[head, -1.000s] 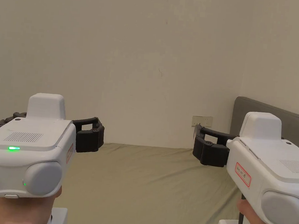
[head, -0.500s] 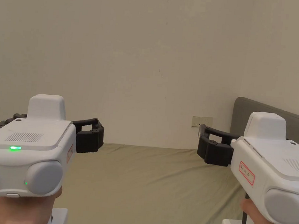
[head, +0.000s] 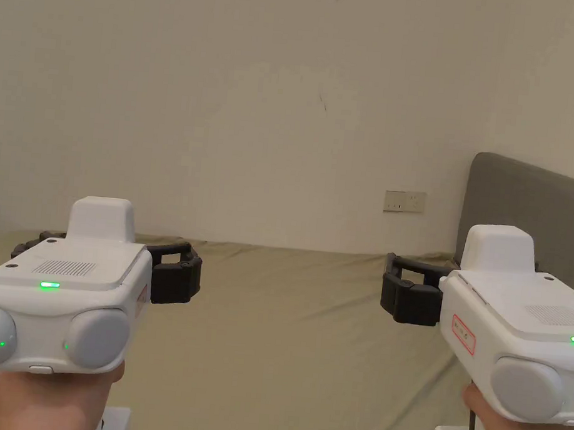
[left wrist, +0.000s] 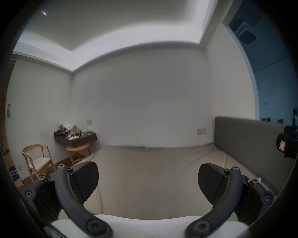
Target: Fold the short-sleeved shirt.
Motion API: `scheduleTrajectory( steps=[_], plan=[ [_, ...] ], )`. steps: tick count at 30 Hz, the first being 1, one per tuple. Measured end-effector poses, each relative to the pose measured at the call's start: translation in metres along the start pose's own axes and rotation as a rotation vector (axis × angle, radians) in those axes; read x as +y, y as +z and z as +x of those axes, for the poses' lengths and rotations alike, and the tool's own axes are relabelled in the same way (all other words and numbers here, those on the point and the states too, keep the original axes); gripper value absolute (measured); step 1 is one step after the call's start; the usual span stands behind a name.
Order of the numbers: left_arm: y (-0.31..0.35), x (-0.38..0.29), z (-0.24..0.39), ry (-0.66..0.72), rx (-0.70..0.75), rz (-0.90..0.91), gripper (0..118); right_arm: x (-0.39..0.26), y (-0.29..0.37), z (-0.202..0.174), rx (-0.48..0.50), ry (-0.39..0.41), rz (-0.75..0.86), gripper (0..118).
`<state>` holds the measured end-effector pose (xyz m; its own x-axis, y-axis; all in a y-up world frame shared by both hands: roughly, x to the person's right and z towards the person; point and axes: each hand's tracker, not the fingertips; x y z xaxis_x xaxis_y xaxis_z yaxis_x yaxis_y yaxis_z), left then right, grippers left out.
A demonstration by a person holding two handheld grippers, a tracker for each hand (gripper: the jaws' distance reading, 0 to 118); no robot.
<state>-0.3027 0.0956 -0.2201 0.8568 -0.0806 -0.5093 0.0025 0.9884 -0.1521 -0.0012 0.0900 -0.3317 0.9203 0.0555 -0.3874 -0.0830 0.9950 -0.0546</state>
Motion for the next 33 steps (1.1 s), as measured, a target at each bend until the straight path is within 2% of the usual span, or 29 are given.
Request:
scheduleTrajectory(
  steps=[3, 7, 10, 12, 14, 16, 17, 19, 21, 22, 23, 25, 29, 33],
  plan=[
    [-0.060, -0.057, 0.005, 0.000, -0.016, -0.143, 118, -0.058, -0.061, -0.006, -0.001, -0.006, -0.179, 118],
    [-0.139, -0.160, 0.017, 0.016, -0.104, -0.385, 118, -0.167, -0.141, -0.013, -0.018, -0.017, -0.434, 118],
    [-0.190, -0.249, 0.027, -0.038, -0.098, -0.576, 118, -0.251, -0.181, -0.020, -0.020, -0.021, -0.574, 118],
    [-0.204, -0.294, 0.034, -0.039, -0.091, -0.615, 118, -0.292, -0.196, -0.024, -0.035, -0.017, -0.660, 118],
    [-0.216, -0.332, 0.041, -0.072, -0.080, -0.661, 118, -0.330, -0.208, -0.027, 0.007, 0.040, -0.691, 118],
    [-0.222, -0.362, 0.043, -0.034, -0.011, -0.718, 118, -0.360, -0.215, -0.031, -0.008, 0.084, -0.782, 118],
    [-0.223, -0.371, 0.042, 0.007, -0.002, -0.736, 118, -0.369, -0.212, -0.032, -0.004, 0.084, -0.783, 118],
    [-0.223, -0.392, 0.035, 0.112, 0.007, -0.742, 118, -0.388, -0.208, -0.029, 0.019, 0.035, -0.801, 118],
    [-0.221, -0.386, 0.032, 0.091, -0.019, -0.725, 118, -0.389, -0.201, -0.019, 0.000, -0.108, -0.771, 118],
    [-0.226, -0.383, 0.032, 0.094, -0.019, -0.741, 118, -0.382, -0.203, -0.017, 0.023, -0.067, -0.781, 118],
    [-0.227, -0.387, 0.034, 0.086, -0.018, -0.749, 118, -0.385, -0.205, -0.018, 0.021, -0.082, -0.790, 118],
    [-0.222, -0.385, 0.037, 0.073, -0.007, -0.738, 118, -0.385, -0.207, -0.026, -0.004, -0.031, -0.808, 118],
    [-0.223, -0.385, 0.036, 0.086, -0.015, -0.751, 118, -0.388, -0.200, -0.022, -0.014, -0.066, -0.781, 118],
    [-0.223, -0.385, 0.037, 0.080, -0.012, -0.750, 118, -0.388, -0.205, -0.026, -0.028, -0.061, -0.796, 118]
  ],
)
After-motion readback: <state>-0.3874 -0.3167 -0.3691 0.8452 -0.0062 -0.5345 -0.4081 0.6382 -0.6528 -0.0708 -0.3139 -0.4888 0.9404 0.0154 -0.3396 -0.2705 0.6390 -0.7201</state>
